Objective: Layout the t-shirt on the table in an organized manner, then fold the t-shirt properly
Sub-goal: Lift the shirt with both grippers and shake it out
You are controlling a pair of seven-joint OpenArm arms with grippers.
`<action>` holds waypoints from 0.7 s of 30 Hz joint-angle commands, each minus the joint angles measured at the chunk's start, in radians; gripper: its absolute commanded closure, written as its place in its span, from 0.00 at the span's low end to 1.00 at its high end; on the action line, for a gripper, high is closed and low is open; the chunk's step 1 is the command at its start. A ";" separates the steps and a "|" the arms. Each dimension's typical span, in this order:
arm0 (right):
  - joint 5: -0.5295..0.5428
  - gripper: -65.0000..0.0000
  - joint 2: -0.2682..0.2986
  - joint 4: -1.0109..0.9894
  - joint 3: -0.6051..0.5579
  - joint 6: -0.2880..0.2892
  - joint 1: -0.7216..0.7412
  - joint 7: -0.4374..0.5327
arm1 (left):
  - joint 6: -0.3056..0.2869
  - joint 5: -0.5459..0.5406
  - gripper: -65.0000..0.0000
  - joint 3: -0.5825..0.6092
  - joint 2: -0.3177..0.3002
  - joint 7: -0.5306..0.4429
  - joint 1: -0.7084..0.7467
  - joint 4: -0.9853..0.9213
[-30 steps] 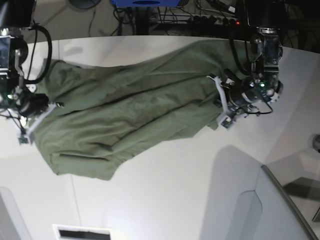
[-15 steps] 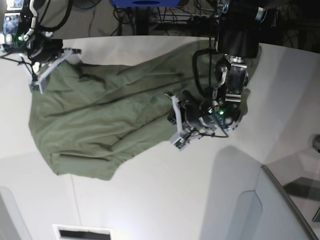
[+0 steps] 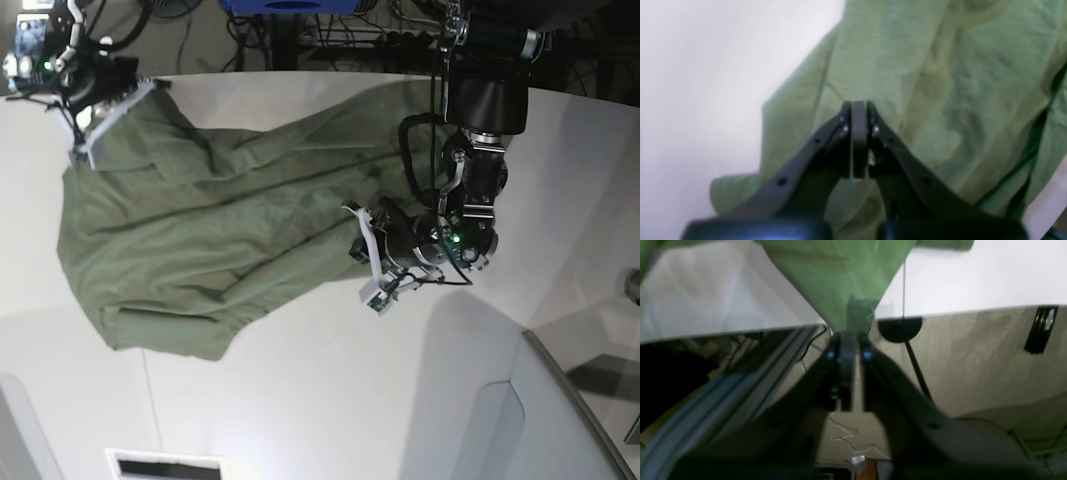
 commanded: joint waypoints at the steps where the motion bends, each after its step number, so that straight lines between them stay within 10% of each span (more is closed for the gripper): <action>1: 0.000 0.79 0.008 0.020 0.004 0.001 0.011 -0.017 | -0.005 -0.018 1.00 -0.001 0.007 -0.018 -0.022 0.029; 9: 0.005 0.55 0.035 0.027 0.001 0.007 0.071 0.051 | -0.008 -0.019 1.00 -0.085 -0.052 -0.014 0.005 0.145; 13: 0.005 0.55 0.055 0.027 -0.005 0.030 0.083 0.236 | -0.011 -0.019 0.49 -0.200 -0.084 -0.014 0.053 0.240; 15: 0.005 0.55 0.077 0.029 -0.048 0.134 0.085 0.284 | -0.013 -0.019 0.39 -0.216 -0.122 -0.015 0.076 0.262; 18: 0.000 0.55 0.118 0.024 -0.180 0.325 0.094 0.285 | -0.013 -0.024 0.54 -0.211 -0.191 -0.015 0.136 0.282; 21: -0.001 0.56 0.121 0.018 -0.289 0.369 0.120 0.284 | -0.013 -0.073 0.93 -0.211 -0.242 -0.015 0.208 0.328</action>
